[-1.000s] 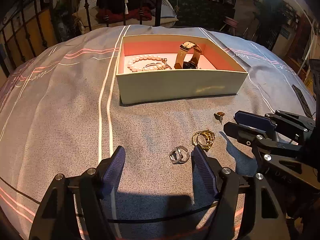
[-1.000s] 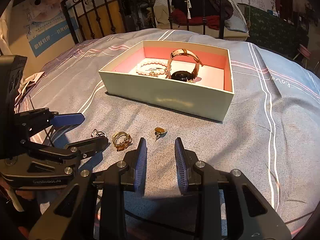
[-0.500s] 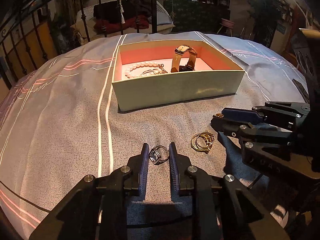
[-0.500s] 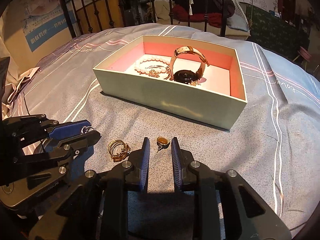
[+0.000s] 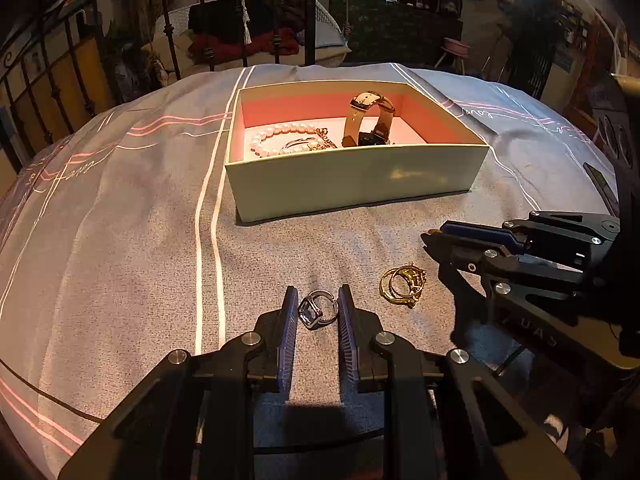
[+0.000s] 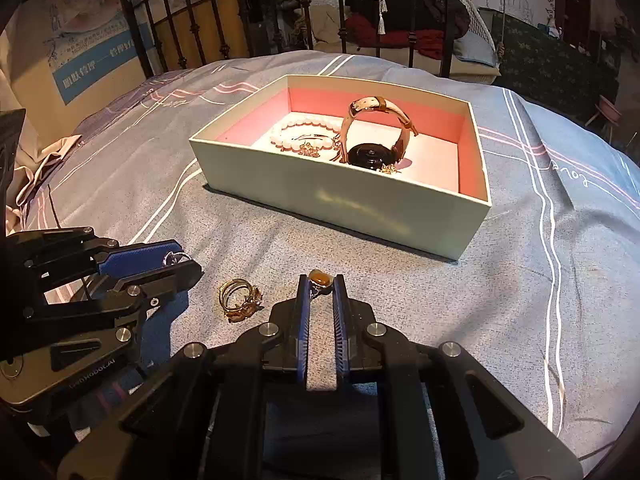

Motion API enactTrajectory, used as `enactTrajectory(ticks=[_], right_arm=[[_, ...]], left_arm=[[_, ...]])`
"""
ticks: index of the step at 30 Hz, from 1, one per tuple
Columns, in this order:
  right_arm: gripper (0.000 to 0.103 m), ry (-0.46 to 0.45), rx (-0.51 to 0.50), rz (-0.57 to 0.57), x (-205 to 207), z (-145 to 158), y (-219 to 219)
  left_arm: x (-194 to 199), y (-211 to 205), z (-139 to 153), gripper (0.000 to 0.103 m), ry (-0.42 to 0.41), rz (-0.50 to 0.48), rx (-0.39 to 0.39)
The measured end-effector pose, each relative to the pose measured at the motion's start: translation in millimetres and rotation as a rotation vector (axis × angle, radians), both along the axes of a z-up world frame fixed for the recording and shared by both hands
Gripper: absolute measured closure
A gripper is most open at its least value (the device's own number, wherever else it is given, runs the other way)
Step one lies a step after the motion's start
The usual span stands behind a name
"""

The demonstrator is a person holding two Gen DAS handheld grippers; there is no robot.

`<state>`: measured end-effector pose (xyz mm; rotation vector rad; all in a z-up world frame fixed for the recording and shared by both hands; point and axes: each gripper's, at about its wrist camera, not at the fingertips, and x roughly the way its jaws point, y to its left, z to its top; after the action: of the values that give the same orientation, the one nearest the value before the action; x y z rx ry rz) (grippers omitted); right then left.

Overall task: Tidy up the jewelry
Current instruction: 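Grasp the silver ring with the left tool while the right grasps a small gold charm, then carry the silver ring into the box with the left tool while the right carries the charm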

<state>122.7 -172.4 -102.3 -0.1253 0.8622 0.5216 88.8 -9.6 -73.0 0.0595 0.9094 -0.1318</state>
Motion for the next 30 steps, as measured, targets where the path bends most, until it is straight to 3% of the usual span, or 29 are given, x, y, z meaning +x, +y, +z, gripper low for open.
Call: enactTrajectory(ticks=[10, 21, 30], right_arm=[[0.090, -0.023, 0.021, -0.009, -7, 10, -7], [0.090, -0.065, 0.040, -0.029, -8, 26, -14], [0.090, -0.070, 0.046, -0.038, -6, 29, -17]], left_arm=[[4, 6, 15, 0.083, -0.001, 0.009, -0.056], [20, -4, 49, 0.083, -0.079, -0.010, -0.083], [35, -7, 54, 0.083, -0.076, -0.008, -0.098]])
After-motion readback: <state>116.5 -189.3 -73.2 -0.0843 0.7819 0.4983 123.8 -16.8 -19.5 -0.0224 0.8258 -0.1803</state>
